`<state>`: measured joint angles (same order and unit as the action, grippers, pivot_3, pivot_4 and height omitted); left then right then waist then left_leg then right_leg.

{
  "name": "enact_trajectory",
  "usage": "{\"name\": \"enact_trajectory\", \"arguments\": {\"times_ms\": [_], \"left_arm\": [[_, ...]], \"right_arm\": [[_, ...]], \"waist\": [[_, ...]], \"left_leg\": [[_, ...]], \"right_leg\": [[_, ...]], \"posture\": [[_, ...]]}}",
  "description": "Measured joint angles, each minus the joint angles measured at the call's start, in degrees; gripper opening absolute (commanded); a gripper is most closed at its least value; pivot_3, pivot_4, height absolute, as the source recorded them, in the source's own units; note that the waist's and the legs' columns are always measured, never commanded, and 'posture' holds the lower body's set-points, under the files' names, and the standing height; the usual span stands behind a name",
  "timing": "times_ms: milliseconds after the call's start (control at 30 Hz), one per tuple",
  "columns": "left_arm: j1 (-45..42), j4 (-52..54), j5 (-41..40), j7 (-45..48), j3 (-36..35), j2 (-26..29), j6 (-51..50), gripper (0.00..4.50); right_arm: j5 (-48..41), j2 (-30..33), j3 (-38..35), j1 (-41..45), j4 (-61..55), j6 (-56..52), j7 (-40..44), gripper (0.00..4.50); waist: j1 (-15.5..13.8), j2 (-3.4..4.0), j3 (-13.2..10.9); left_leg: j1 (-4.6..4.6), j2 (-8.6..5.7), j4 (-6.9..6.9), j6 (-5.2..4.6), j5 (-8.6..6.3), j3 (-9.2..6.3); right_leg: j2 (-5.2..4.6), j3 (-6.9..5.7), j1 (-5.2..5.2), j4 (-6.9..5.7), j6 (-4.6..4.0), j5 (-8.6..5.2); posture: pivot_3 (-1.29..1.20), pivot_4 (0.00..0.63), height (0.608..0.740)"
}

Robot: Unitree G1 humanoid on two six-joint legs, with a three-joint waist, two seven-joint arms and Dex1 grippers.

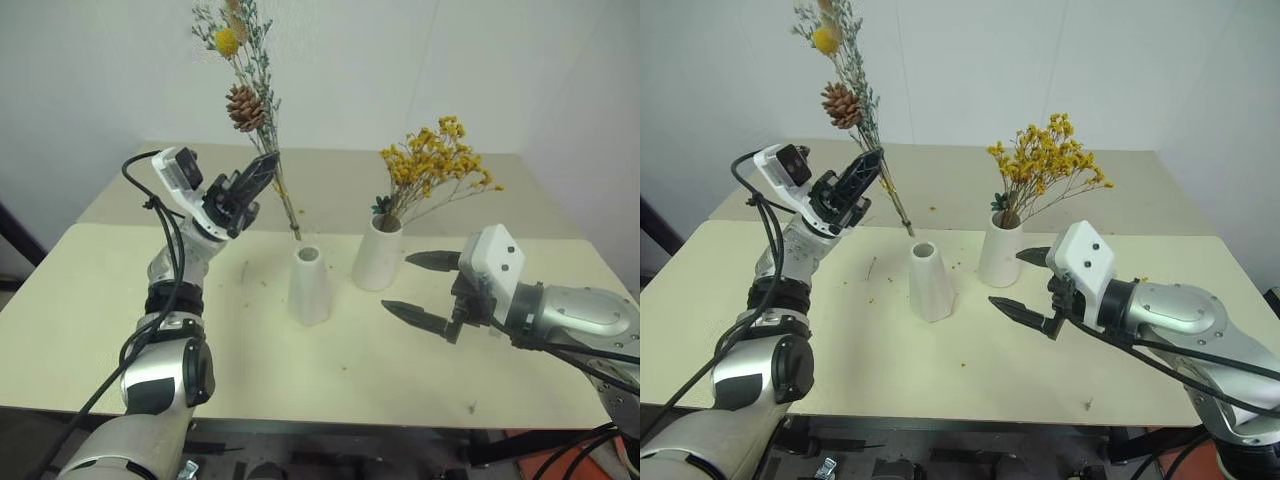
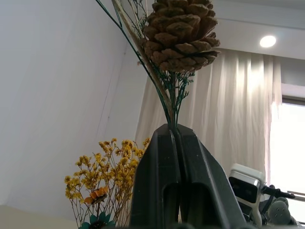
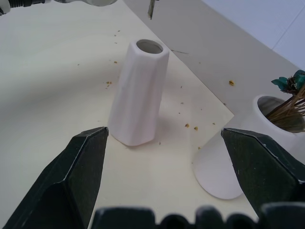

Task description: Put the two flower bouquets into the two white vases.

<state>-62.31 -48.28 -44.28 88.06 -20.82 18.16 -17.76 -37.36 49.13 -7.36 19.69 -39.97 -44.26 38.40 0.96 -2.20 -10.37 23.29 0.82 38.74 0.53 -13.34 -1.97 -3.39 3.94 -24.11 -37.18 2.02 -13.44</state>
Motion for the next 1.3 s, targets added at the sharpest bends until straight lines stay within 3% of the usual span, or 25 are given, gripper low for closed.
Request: {"name": "enact_trajectory", "arguments": {"times_ms": [900,1300], "left_arm": [[0.7,-4.4,7.5,2.7,1.7,-1.8,5.2,0.01],[4.8,-2.6,9.5,3.9,3.6,-2.5,7.0,0.01]], "right_arm": [[0.1,0.4,-0.1,-0.8,-0.1,-0.2,-0.2,4.50],[0.3,0.7,0.0,-0.8,0.0,-0.2,-0.2,4.50]], "waist": [[0.0,0.00,0.0],[0.1,0.00,0.0]], "left_leg": [[0.01,0.01,0.00,-0.01,0.00,0.00],[0.01,0.01,-0.01,-0.01,0.00,-0.01]], "right_leg": [[0.01,0.00,-0.01,0.00,0.00,0.00],[0.01,0.01,-0.01,0.00,0.00,0.00]], "posture": [[0.00,0.150,0.740],[0.00,0.150,0.740]]}}
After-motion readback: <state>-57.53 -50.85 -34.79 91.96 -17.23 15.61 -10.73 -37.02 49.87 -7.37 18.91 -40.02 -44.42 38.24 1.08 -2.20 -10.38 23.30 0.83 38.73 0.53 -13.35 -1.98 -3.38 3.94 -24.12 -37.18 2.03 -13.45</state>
